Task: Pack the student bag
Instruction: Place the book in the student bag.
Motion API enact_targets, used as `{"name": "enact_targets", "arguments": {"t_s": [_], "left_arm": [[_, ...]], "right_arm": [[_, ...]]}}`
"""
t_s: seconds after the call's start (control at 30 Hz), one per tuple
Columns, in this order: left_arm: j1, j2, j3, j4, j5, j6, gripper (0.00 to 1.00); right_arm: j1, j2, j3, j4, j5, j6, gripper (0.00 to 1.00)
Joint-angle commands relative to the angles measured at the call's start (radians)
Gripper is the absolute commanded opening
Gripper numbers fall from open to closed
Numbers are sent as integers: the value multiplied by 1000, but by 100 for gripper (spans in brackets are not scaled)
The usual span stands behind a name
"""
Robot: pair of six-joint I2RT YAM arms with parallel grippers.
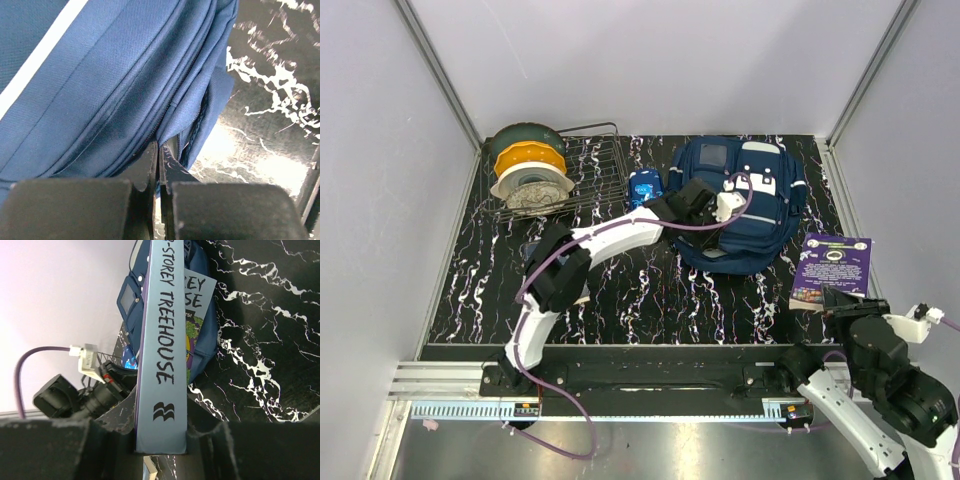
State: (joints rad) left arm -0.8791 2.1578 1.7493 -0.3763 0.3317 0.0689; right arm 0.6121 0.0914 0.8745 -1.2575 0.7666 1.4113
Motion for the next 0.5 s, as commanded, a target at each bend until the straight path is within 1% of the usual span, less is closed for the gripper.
{"name": "enact_targets", "arguments": {"t_s": [0.0,0.03,0.07,0.1,0.2,0.3,0.33,0.4,0.43,0.47], "left_arm": [[-6,-205,47,47,-74,-35,0],[-6,-219,53,40,-80,-35,0],[-8,-233,56,37,-85,-34,0],[-11,-268,55,36,-97,-35,0],[-14,-315,56,45,-120,-50,0],[-14,-328,100,37,-123,-66,0],[-15,-328,114,33,-126,-95,0],[-17,-322,172,4,-134,-100,0],[-20,-317,193,-6,-143,-104,0],[-20,-314,211,-15,-137,-103,0]], "right_arm": [[-2,51,99,89,65,-112,2],[-3,50,119,73,72,-161,0],[-2,48,168,40,79,-158,0],[-2,45,193,-32,89,-149,0],[0,22,270,-108,108,-167,0],[6,44,310,-137,85,-198,0],[17,56,311,-138,56,-204,0],[26,94,294,-106,17,-207,0],[31,102,282,-85,-27,-210,0],[29,111,250,-56,-50,-206,0]]}}
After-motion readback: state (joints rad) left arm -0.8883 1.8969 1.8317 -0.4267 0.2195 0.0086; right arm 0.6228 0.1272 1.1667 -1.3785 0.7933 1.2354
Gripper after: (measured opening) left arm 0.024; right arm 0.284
